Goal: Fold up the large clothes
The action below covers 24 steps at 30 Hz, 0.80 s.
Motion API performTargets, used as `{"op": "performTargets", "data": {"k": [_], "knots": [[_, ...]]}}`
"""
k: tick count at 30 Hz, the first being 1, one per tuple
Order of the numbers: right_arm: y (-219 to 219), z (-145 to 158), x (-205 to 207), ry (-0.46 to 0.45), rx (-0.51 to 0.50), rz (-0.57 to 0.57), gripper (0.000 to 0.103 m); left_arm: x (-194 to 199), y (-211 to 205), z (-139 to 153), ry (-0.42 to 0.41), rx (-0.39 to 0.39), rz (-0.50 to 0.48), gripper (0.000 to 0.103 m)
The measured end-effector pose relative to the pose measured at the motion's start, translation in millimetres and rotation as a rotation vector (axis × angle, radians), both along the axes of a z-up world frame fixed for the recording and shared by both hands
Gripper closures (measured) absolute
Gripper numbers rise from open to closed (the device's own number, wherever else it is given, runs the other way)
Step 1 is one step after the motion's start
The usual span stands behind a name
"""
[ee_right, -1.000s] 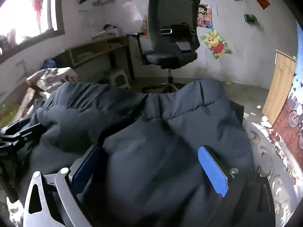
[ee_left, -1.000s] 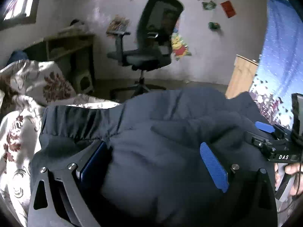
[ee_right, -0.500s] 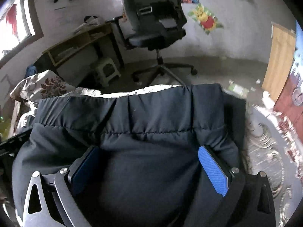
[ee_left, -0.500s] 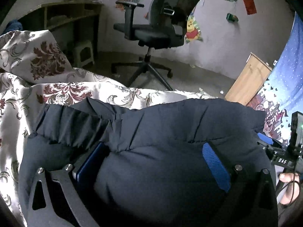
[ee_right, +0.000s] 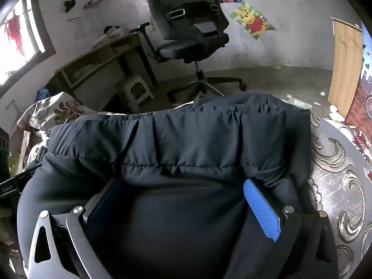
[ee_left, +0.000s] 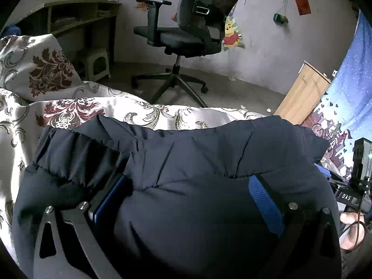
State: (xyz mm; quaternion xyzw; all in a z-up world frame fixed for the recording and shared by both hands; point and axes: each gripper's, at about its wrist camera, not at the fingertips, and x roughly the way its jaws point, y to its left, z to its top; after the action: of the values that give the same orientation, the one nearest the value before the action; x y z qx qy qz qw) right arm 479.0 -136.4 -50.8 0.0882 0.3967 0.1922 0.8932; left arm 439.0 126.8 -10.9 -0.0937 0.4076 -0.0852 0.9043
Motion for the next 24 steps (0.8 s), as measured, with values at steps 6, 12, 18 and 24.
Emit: {"op": "performTargets", "data": {"k": [6,12,18,24], "knots": [[-0.1,-1.2,-1.4,-0.024,0.004,-0.012,0.0,-3.4,-3.0,-1.5,-0.029,0.007,0.007,0.001],[0.4,-4.1,-5.7,-0.039,0.009,-0.019,0.0,-5.3,-3.4,-2.3,-0.04,0.01,0.008,0.001],[0.9,-3.3,-8.9,-0.048,0.012,-0.024,0.0,-5.2,-3.5,-2.4,-0.045,0.01,0.009,0.001],[-0.4,-2.5,-13.3,-0.071,0.024,-0.033,0.0,-5.7,-3.6,-3.1,-0.049,0.008,0.009,0.001]]}}
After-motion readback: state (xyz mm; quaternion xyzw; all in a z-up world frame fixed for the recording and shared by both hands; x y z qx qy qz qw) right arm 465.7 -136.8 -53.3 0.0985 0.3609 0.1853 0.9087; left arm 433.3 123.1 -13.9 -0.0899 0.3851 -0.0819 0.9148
